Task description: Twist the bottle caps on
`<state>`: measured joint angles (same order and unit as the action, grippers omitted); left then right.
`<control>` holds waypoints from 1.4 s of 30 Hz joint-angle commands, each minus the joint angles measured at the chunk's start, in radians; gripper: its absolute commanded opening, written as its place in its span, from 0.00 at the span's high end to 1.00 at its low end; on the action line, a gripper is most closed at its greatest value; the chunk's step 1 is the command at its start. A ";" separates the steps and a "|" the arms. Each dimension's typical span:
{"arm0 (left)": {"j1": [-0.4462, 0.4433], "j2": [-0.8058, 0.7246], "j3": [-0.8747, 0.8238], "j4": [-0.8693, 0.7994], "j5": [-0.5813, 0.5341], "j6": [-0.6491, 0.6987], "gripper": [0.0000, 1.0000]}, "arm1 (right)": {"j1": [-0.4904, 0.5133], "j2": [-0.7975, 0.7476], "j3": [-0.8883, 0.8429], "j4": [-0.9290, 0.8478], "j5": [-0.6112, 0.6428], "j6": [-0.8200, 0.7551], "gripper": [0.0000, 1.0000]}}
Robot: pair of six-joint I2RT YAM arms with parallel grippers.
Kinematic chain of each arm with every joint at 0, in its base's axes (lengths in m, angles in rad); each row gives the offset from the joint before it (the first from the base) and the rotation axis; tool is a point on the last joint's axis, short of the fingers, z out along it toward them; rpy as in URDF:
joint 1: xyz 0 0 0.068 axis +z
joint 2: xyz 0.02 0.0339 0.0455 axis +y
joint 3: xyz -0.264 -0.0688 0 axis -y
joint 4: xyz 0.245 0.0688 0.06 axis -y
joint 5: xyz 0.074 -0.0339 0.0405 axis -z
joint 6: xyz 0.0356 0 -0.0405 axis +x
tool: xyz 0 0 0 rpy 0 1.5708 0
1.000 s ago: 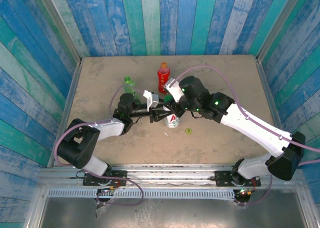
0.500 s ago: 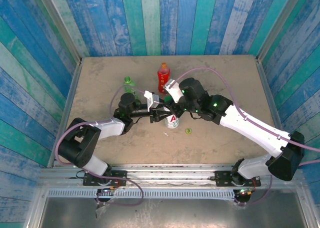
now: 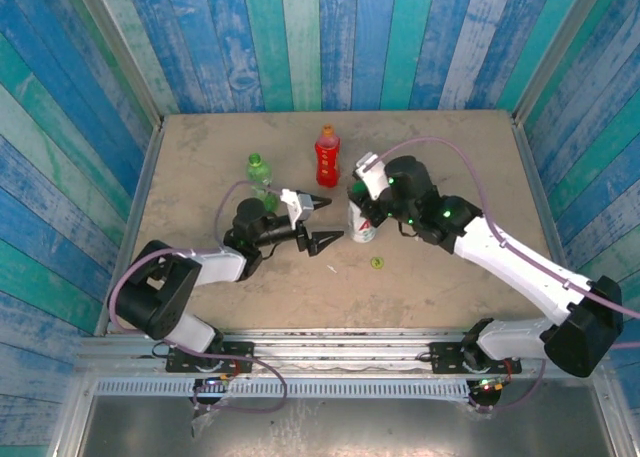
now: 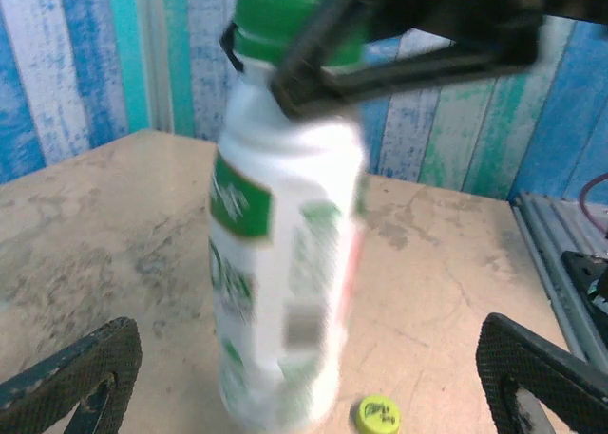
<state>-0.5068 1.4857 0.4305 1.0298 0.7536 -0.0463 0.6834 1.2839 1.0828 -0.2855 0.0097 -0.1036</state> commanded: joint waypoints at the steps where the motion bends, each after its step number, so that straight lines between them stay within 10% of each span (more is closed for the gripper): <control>1: 0.001 -0.113 -0.074 0.070 -0.146 -0.039 0.06 | -0.138 0.033 -0.008 0.176 -0.112 -0.052 0.75; 24: 0.001 -0.562 -0.281 -0.228 -0.549 -0.056 0.06 | -0.356 0.686 0.547 0.131 -0.214 -0.109 0.71; 42: 0.021 -0.576 -0.203 -0.401 -0.927 -0.002 0.06 | -0.319 0.475 0.472 0.095 -0.160 -0.171 0.18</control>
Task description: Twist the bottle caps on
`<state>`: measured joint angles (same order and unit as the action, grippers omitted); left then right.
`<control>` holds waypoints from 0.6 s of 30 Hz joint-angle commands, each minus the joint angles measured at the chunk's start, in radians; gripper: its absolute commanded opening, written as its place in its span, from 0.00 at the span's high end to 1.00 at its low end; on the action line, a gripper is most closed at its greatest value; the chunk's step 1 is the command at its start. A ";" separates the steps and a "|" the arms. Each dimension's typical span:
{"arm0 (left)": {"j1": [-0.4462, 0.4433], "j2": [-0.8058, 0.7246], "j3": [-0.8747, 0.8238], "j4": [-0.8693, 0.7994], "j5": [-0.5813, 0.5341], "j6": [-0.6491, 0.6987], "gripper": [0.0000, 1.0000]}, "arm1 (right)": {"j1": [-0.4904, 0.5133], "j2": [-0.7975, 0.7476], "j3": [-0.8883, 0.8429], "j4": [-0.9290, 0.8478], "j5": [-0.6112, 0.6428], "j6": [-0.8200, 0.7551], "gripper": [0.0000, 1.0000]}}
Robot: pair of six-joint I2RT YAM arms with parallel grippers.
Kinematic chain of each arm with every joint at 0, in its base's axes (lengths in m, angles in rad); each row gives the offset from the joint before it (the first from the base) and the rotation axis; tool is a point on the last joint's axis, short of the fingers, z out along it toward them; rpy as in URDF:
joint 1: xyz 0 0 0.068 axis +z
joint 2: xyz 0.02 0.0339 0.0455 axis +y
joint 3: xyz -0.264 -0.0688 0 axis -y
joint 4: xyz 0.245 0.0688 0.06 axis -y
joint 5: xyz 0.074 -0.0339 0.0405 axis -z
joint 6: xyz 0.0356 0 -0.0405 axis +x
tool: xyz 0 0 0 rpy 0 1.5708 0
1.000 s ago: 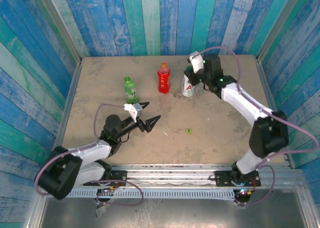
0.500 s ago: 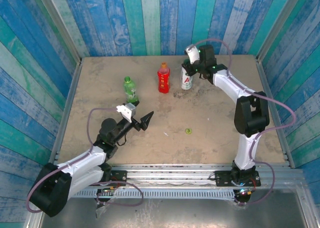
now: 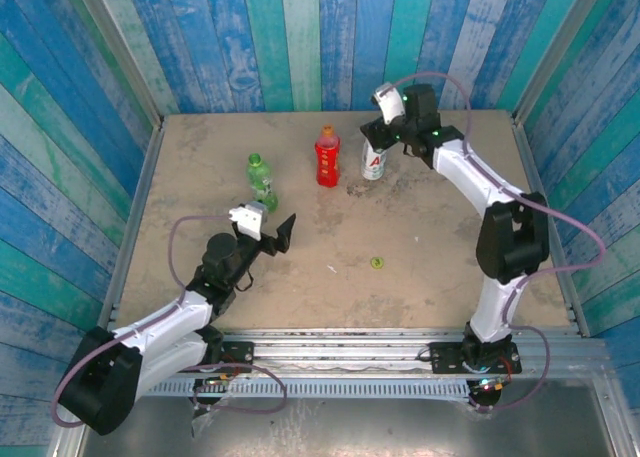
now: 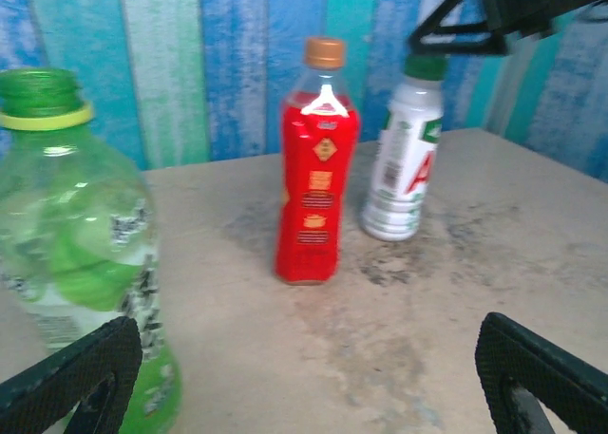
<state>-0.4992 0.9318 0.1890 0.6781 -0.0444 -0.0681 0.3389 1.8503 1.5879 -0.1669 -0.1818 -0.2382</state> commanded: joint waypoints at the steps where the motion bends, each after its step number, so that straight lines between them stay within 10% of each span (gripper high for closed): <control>1: 0.022 -0.022 0.048 -0.061 -0.153 0.016 0.06 | 0.041 -0.123 -0.055 -0.022 0.050 -0.046 0.17; 18: 0.197 0.331 0.307 -0.078 -0.034 0.024 0.06 | 0.303 -0.427 -0.293 -0.041 0.125 -0.038 0.16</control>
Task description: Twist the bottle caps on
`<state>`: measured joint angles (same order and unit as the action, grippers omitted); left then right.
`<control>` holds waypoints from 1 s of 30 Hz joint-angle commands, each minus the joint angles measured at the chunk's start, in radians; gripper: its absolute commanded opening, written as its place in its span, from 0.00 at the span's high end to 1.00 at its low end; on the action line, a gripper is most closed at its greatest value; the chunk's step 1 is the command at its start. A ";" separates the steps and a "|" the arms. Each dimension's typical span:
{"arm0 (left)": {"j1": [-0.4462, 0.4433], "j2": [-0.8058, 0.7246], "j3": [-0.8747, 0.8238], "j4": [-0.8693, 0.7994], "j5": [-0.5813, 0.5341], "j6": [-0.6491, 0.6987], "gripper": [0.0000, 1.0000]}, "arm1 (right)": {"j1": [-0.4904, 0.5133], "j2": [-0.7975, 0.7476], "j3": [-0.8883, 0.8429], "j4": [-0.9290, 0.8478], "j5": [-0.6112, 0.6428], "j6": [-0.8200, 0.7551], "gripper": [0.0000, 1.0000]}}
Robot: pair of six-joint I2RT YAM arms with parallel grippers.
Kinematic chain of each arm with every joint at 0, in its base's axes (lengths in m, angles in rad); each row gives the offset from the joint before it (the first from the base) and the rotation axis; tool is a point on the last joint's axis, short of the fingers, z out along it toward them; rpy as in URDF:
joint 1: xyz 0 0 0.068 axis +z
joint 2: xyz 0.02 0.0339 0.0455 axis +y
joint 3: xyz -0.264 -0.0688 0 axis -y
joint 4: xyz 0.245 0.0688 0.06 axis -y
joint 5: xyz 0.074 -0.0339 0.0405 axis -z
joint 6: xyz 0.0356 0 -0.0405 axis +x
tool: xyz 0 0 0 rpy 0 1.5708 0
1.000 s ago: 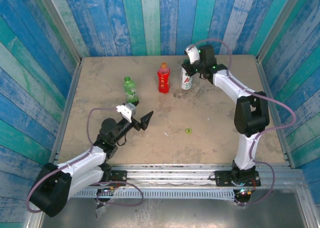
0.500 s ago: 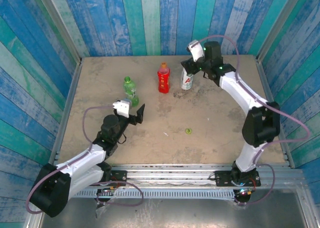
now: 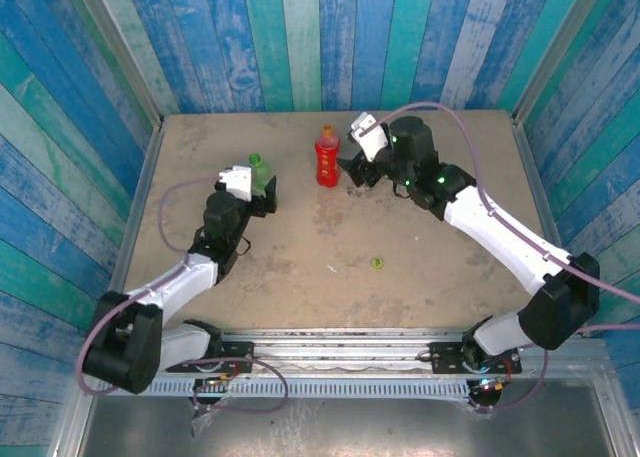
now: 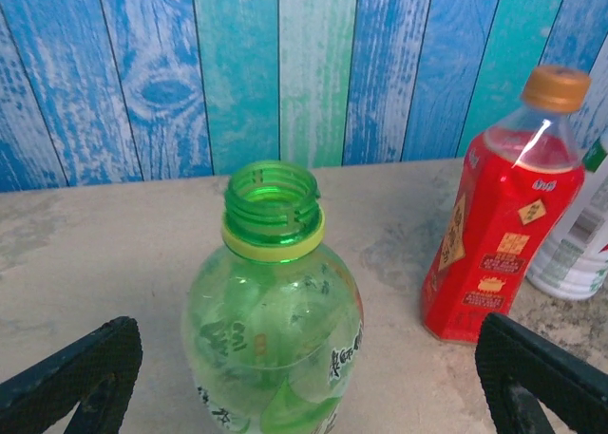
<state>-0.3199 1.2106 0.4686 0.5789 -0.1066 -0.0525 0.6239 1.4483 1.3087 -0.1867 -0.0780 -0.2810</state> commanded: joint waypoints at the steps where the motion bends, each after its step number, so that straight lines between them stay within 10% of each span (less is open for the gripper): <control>1: 0.026 0.084 0.039 0.027 0.036 0.005 0.06 | 0.022 -0.030 -0.018 -0.023 0.021 0.007 0.16; 12: 0.072 0.234 0.138 0.001 0.109 0.021 0.00 | 0.040 -0.046 -0.056 -0.028 0.018 0.026 0.16; 24: 0.076 0.231 0.133 0.009 0.152 0.038 0.35 | 0.041 -0.055 -0.070 -0.030 0.029 0.038 0.16; 30: 0.076 0.201 0.114 0.019 0.205 0.058 0.37 | 0.042 -0.085 -0.092 -0.030 0.016 0.062 0.16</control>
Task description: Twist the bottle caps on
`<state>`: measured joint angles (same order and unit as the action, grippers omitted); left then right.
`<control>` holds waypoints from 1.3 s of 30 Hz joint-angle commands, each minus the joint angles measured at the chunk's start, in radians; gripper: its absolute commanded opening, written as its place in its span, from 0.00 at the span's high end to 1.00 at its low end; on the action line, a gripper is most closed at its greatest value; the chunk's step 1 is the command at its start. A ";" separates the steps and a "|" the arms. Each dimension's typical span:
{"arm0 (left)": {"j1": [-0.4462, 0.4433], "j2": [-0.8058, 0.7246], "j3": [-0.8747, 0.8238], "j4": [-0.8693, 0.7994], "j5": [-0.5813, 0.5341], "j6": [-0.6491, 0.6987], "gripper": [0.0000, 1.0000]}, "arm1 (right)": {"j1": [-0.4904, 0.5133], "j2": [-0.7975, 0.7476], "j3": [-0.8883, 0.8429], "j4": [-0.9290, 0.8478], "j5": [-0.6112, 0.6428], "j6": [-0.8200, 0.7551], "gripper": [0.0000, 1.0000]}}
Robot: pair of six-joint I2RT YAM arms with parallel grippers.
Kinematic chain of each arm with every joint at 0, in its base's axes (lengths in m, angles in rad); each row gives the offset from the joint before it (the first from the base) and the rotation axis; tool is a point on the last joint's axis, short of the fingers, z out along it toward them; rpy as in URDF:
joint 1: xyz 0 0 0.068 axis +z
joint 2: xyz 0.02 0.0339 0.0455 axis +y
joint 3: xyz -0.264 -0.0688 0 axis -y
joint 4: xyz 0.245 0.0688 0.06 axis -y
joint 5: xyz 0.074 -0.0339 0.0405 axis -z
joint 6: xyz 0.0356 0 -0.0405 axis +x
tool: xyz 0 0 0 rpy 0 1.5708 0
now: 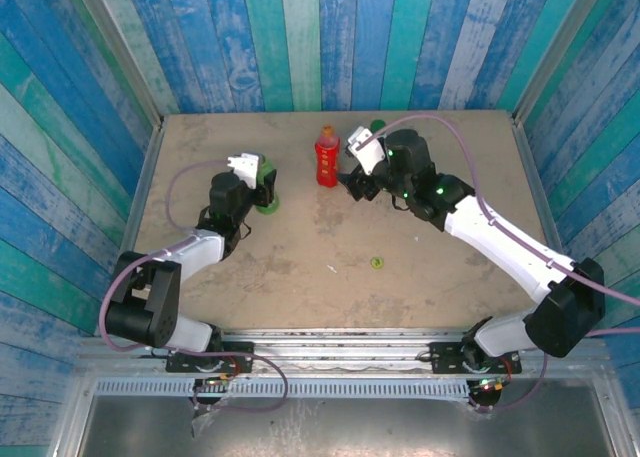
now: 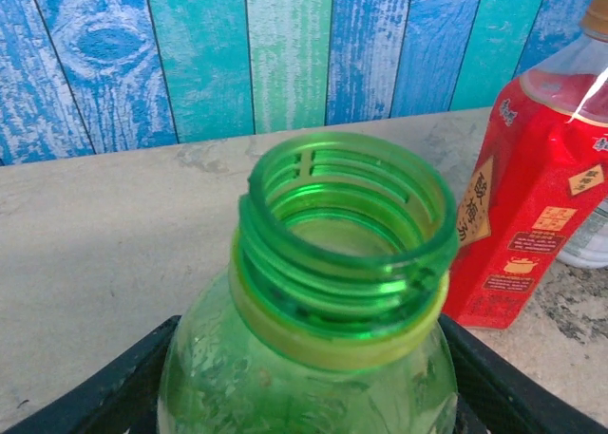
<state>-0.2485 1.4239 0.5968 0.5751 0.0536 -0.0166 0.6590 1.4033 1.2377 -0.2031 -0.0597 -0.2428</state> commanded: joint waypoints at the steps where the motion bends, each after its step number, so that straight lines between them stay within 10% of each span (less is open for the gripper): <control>1: 0.004 -0.023 -0.020 0.026 0.063 0.027 0.37 | 0.006 -0.048 -0.030 -0.014 -0.006 0.031 0.16; 24: -0.205 -0.058 0.023 -0.155 0.859 0.280 0.36 | 0.005 -0.310 -0.347 -0.055 0.069 0.203 0.16; 39: -0.205 0.090 0.046 -0.123 0.838 0.278 0.31 | 0.003 -0.282 -0.342 -0.056 0.065 0.200 0.16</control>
<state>-0.4519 1.4673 0.6342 0.4637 0.8871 0.2539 0.6590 1.1225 0.8974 -0.2470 -0.0025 -0.0490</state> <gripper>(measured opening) 0.689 0.836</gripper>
